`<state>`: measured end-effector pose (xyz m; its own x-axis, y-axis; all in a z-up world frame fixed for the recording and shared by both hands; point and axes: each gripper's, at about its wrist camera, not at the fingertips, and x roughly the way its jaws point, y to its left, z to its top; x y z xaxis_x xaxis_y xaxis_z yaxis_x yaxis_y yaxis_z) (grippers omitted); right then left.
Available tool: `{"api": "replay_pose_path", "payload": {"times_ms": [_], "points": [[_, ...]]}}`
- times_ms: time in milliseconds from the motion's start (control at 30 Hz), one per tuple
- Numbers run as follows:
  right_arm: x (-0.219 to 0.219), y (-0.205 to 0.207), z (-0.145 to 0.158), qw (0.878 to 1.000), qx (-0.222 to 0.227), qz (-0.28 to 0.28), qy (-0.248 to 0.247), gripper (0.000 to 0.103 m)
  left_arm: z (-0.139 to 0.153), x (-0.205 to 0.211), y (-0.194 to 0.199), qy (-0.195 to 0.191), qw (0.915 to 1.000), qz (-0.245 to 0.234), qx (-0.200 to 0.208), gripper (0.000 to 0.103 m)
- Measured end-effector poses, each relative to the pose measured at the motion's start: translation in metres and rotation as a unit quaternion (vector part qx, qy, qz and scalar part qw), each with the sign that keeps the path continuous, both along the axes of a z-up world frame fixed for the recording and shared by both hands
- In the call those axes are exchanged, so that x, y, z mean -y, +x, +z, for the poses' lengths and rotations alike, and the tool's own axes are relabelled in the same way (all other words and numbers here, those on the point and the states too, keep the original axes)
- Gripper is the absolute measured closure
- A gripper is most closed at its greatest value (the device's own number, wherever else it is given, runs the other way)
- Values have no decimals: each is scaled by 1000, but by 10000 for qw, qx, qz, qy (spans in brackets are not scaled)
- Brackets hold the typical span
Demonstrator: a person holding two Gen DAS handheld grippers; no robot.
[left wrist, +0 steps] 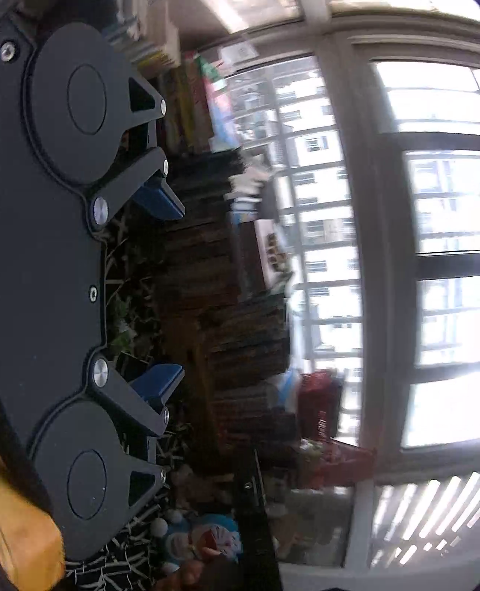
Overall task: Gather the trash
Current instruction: 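Swing both tools back over the cluttered bed, then grasp the green-and-white wrapper with the left gripper while the right gripper grasps the silver foil wrapper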
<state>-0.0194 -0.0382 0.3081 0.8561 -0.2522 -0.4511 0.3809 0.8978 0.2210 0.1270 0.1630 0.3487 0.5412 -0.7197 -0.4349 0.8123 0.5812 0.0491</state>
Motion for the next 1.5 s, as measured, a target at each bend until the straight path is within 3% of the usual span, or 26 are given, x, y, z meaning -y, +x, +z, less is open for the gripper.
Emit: {"api": "replay_pose_path", "payload": {"times_ms": [100,233,300,400,500,600,667,767,800,867,933,1067,1167,1200,1333,1400,1500], "points": [[21,24,-32,9981,-501,-125,-341,0,-32,36,26,253,9994,102,-226,17],[53,63,-89,9873,-1298,-386,-827,0,-84,82,64,520,9949,155,-848,15],[66,79,-118,9841,-1424,-373,-997,0,-112,107,80,672,9926,136,-1003,15],[81,101,-159,9825,-1445,-250,-1151,0,-165,148,99,1300,9872,148,-915,15],[102,128,-196,9833,-1610,-181,-831,0,-219,184,110,1797,9793,-63,-935,16],[127,153,-226,9866,-1589,31,-366,6,-256,206,114,1828,9765,-273,-1107,17],[143,172,-247,9846,-1704,260,-275,14,-275,217,115,1718,9801,-484,-872,17],[153,196,-280,9790,-1967,502,-162,28,-296,232,112,1635,9795,-1152,-256,17],[155,202,-289,9771,-2033,609,-128,33,-303,237,113,1737,9754,-1357,-44,17],[155,213,-305,9745,-2091,801,-136,34,-317,248,121,2039,9652,-1618,265,19],[154,219,-315,9731,-2092,926,-255,34,-325,256,131,2160,9597,-1789,197,22],[154,225,-320,9726,-1974,1171,-361,33,-328,262,151,1937,9567,-2171,-45,23],[157,228,-321,9707,-1913,1394,-411,34,-329,266,163,2037,9501,-2358,-118,23],[157,228,-321,9693,-1919,1464,-464,37,-332,268,169,2065,9482,-2402,-258,23],[157,222,-324,9676,-1855,1575,-670,70,-333,272,182,2040,9456,-2473,-549,16],[161,215,-322,9714,-1774,1458,-596,72,-333,276,184,2119,9417,-2535,-636,16],[168,200,-315,9791,-1576,1218,-402,72,-340,283,178,2461,9286,-2741,-450,20]]}}
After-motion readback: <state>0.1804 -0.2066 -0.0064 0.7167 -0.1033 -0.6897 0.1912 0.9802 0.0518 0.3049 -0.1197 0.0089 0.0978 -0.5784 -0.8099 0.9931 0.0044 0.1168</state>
